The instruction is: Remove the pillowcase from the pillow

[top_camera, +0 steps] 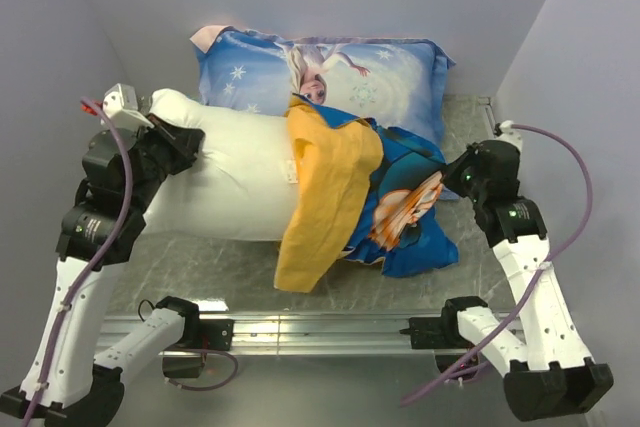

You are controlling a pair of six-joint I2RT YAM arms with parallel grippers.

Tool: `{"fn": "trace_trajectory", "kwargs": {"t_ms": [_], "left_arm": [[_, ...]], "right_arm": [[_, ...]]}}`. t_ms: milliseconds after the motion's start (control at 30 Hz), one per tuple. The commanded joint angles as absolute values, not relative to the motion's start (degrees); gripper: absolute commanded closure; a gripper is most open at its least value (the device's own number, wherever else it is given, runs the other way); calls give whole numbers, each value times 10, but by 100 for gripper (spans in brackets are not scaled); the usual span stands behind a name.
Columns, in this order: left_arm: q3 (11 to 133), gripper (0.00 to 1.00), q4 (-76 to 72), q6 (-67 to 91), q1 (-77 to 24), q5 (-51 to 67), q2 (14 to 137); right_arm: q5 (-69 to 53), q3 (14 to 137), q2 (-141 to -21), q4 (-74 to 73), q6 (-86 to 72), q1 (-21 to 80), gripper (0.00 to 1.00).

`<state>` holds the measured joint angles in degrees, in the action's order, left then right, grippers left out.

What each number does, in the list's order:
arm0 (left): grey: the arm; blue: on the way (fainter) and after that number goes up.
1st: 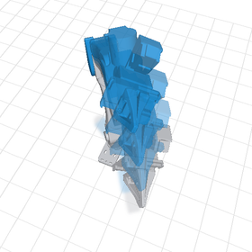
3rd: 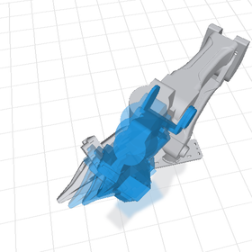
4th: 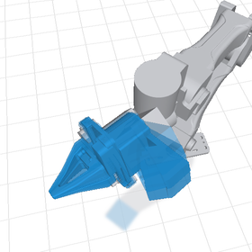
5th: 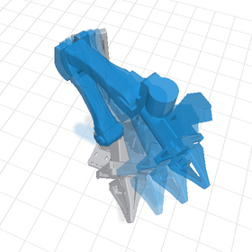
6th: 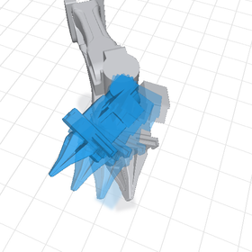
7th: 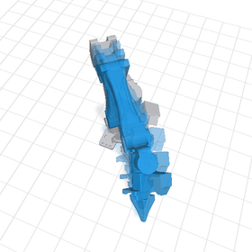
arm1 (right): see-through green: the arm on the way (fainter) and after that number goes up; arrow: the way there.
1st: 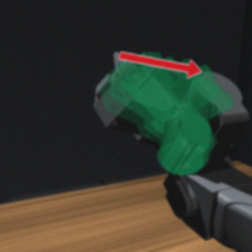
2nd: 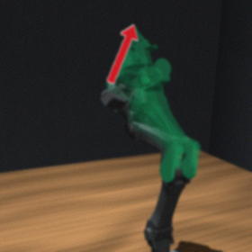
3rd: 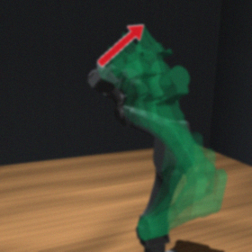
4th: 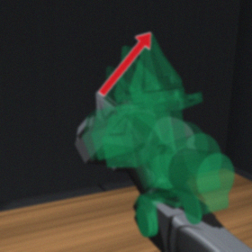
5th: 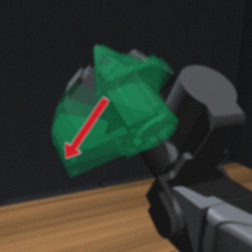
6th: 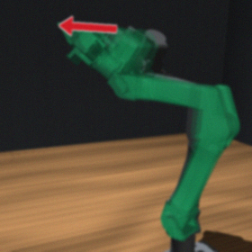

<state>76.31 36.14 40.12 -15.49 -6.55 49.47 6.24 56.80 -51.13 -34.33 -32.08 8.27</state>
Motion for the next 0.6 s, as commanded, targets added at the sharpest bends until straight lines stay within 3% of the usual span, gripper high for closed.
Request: {"fn": "trace_trajectory", "kwargs": {"t_ms": [0, 333, 567], "left_arm": [[844, 100, 309, 361, -140, -179, 474], [983, 99, 364, 327, -140, -214, 510], [1063, 100, 381, 306, -140, -228, 523]], "right_arm": [[92, 603, -515, -345, -303, 3, 100], [-26, 604, -569, -301, -361, -212, 100], [-24, 618, -597, -307, -374, -254, 100]]}}
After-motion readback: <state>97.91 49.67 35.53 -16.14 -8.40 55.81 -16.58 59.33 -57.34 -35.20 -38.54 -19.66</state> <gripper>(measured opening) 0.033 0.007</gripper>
